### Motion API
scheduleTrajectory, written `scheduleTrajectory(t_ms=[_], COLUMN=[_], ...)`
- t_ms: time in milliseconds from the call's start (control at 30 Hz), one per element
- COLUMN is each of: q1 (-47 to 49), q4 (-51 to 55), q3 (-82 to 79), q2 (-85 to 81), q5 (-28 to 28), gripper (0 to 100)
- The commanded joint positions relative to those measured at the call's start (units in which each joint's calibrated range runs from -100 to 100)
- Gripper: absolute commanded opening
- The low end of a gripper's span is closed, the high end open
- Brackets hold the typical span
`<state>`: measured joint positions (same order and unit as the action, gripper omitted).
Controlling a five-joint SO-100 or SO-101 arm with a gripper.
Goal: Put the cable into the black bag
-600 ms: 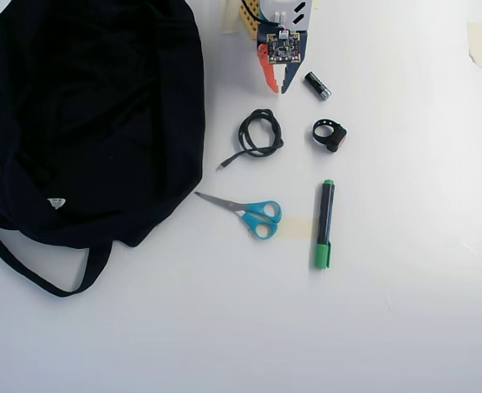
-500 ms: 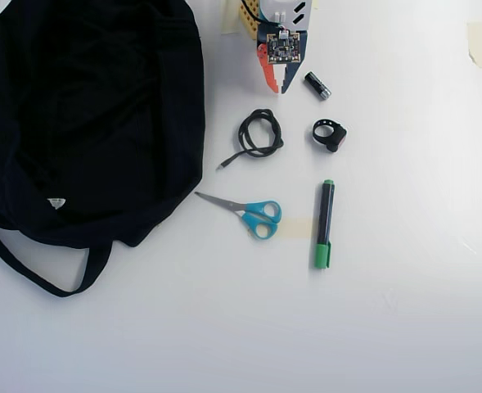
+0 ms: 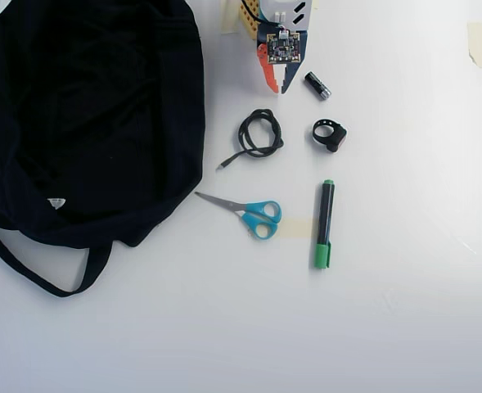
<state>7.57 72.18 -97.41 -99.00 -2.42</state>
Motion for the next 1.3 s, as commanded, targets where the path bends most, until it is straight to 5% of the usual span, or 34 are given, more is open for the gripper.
scheduleTrajectory(t_ms=[0, 1267], q1=[-0.01, 0.29], q4=[0.43, 0.43], q3=[-1.97, -1.97], q2=[-0.58, -0.58], q5=[0.16, 0.22], gripper=[2, 2])
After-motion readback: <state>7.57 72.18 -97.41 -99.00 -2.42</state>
